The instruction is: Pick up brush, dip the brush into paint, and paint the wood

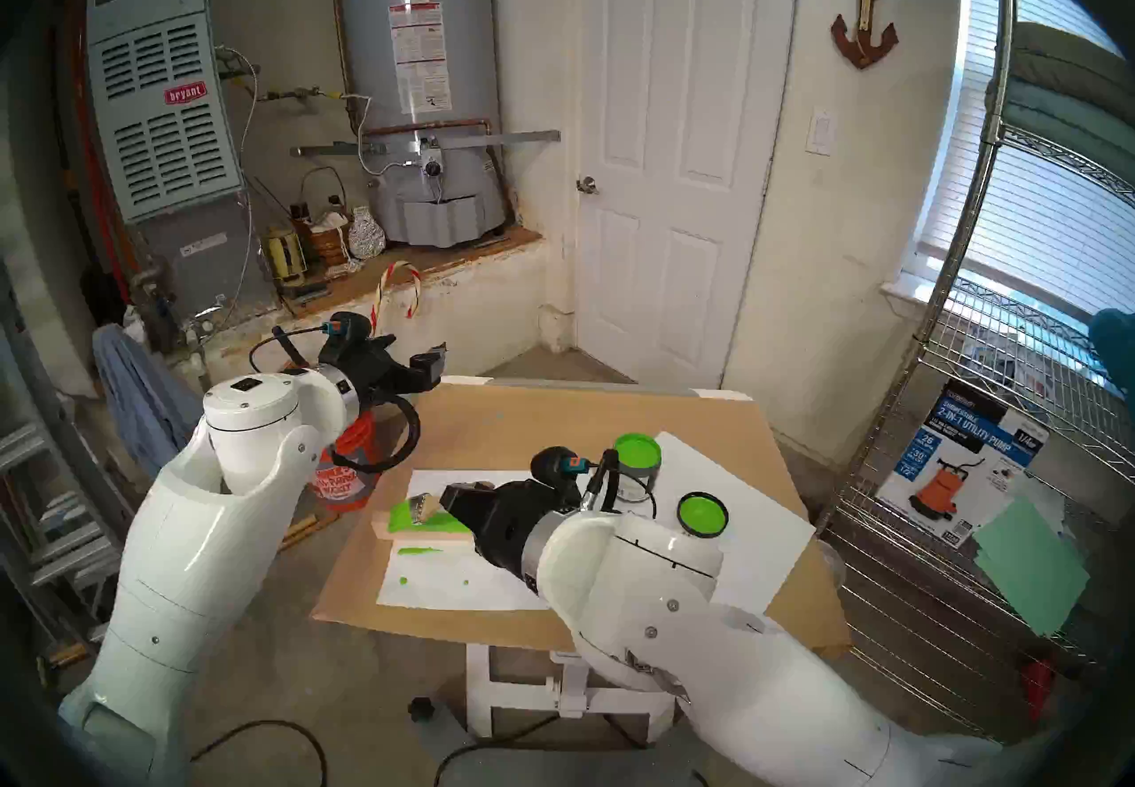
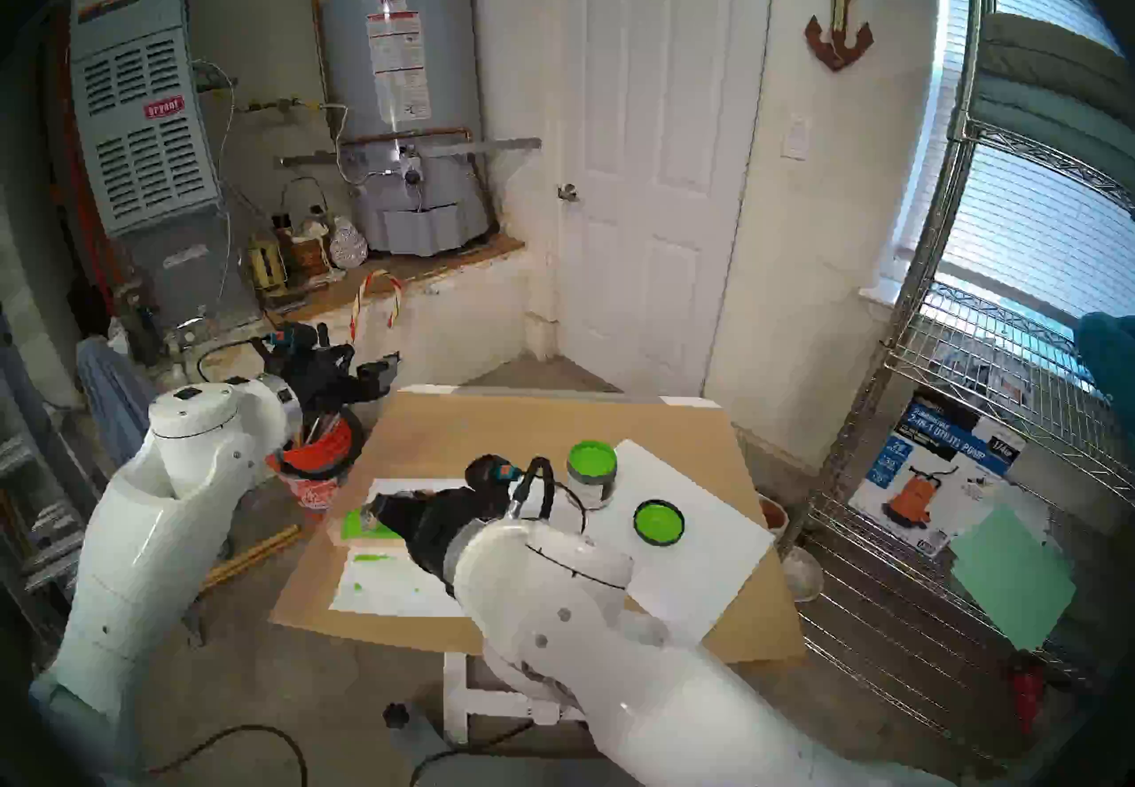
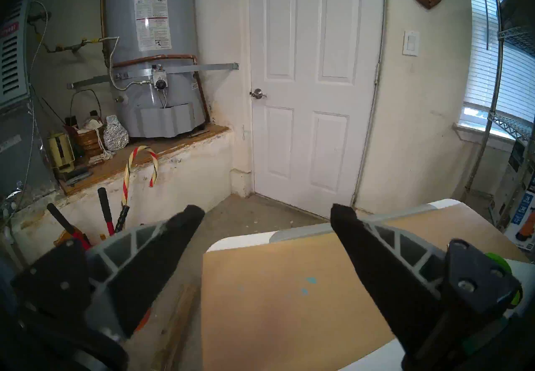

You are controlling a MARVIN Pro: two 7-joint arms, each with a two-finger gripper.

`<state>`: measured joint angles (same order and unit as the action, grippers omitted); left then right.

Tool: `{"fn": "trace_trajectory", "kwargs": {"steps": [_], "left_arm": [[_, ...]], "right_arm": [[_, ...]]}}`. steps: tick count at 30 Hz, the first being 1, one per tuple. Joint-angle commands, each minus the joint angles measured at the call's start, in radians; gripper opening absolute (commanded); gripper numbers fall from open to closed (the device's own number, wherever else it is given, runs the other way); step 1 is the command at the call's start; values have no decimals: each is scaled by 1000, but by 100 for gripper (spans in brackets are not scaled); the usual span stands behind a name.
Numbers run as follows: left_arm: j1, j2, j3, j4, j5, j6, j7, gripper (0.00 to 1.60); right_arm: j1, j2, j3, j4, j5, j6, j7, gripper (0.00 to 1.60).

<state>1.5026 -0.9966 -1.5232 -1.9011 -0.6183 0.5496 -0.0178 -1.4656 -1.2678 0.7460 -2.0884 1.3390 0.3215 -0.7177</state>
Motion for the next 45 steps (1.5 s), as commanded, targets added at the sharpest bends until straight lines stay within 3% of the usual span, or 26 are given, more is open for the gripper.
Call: {"fn": "trace_trajectory", "kwargs": {"steps": [1, 32, 45], "left_arm": [[-9, 2, -9, -17, -2, -2, 1, 160], [-9, 2, -9, -17, -2, -2, 1, 160], [-9, 2, -9, -17, -2, -2, 1, 160]], "right_arm": [[13, -25, -3, -8, 4, -4, 7, 0], [26, -26, -7, 45, 1, -3, -39, 0], [-3, 27, 20, 3, 14, -5, -48, 0]]}}
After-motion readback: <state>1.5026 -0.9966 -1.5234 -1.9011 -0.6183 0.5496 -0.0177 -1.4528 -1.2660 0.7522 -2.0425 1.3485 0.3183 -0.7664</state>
